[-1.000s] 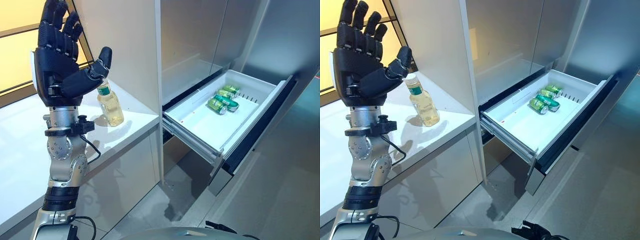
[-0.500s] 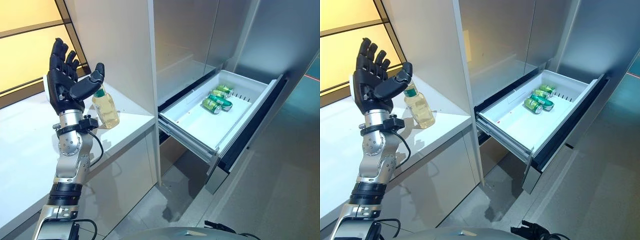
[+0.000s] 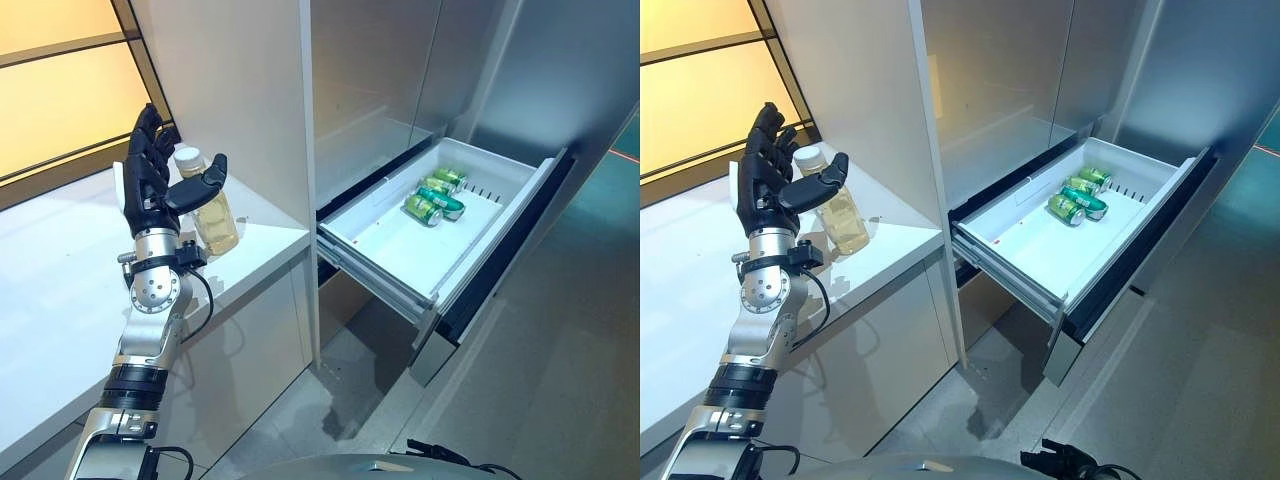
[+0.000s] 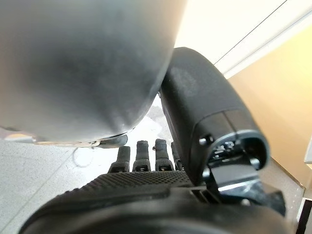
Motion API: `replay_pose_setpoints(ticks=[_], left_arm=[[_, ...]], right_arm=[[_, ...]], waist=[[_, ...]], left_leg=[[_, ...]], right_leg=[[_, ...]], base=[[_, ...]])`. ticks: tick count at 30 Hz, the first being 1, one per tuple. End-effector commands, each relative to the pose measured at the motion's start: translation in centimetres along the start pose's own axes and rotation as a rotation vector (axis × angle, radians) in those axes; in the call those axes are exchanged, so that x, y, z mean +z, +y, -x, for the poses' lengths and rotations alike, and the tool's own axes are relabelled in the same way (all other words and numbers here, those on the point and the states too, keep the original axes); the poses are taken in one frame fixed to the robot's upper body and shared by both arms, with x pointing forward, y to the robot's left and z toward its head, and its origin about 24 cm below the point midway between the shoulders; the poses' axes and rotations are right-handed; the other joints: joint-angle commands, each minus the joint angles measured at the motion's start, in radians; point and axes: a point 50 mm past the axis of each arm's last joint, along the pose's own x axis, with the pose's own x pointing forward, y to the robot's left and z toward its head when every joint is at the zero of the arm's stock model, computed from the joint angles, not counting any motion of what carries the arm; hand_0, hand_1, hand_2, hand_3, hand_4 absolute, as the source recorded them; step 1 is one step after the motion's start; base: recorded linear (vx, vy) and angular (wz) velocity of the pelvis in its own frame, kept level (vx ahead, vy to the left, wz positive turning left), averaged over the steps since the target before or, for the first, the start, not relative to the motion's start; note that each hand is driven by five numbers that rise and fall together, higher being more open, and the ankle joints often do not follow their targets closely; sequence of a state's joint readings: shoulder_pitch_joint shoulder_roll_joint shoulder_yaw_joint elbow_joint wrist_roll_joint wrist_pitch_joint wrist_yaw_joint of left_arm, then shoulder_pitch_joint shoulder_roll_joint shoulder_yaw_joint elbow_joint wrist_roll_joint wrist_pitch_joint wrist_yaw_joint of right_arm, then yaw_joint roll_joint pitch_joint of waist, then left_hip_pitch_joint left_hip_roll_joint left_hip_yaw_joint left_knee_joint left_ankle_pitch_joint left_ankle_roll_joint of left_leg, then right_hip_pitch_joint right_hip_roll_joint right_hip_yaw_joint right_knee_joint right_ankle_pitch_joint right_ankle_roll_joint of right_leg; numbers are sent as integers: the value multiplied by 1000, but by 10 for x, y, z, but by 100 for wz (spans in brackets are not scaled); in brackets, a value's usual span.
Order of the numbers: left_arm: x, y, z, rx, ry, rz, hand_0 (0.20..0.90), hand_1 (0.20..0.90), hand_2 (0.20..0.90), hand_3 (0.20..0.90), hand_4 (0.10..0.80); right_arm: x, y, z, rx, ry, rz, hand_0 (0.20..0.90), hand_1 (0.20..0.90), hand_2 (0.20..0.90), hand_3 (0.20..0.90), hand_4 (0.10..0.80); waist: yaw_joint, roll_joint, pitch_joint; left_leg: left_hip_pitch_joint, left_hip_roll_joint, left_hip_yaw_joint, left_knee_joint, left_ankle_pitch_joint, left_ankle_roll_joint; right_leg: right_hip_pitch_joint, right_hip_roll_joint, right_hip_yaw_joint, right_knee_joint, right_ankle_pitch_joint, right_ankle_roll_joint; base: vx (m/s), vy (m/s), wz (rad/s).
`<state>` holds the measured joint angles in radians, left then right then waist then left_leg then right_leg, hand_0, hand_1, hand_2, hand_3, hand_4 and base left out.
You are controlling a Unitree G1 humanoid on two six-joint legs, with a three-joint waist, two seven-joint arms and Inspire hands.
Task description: Put drinks into fridge and close the fridge
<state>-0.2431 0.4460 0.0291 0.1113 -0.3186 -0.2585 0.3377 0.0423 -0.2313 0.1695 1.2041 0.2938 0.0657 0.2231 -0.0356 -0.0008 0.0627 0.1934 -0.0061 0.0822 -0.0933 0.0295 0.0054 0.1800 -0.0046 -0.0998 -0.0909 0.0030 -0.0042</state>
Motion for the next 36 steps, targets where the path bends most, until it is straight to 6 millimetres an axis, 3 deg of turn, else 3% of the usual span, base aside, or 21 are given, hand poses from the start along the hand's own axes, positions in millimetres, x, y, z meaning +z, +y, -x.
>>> replay_pose_setpoints(ticks=[1, 20, 34, 36], left_arm=[[42, -12, -28, -80, -224, -61, 900, 900, 900, 900, 800], [10, -6, -23, -30, -108, -201, 900, 900, 900, 900, 800], [5, -1, -22, 26, -104, -190, 900, 900, 900, 900, 800], [7, -1, -23, 27, -119, -167, 549, 549, 549, 491, 391]], right_arm=[[-12, 7, -1, 40, 51, 37, 900, 900, 900, 900, 800], [-10, 4, 0, 38, 60, 46, 900, 900, 900, 900, 800], [-12, 3, 1, 36, 65, 47, 900, 900, 900, 900, 800], [-12, 3, 1, 36, 65, 46, 900, 900, 900, 900, 800]], waist=[[-13, 4, -10], [-25, 7, -7], [-30, 7, -10], [-30, 7, -10]], left_leg=[[9, -17, 26, 12, -102, 28], [16, -16, 42, 14, -105, 26], [17, -17, 48, 15, -106, 26], [17, -17, 48, 15, -107, 26]], right_leg=[[-32, -21, -34, 118, -82, 59], [-28, -20, -27, 114, -80, 63], [-29, -19, -21, 114, -79, 63], [-29, -18, -21, 113, -79, 63]], base=[[0, 0, 0], [0, 0, 0], [0, 0, 0], [0, 0, 0]])
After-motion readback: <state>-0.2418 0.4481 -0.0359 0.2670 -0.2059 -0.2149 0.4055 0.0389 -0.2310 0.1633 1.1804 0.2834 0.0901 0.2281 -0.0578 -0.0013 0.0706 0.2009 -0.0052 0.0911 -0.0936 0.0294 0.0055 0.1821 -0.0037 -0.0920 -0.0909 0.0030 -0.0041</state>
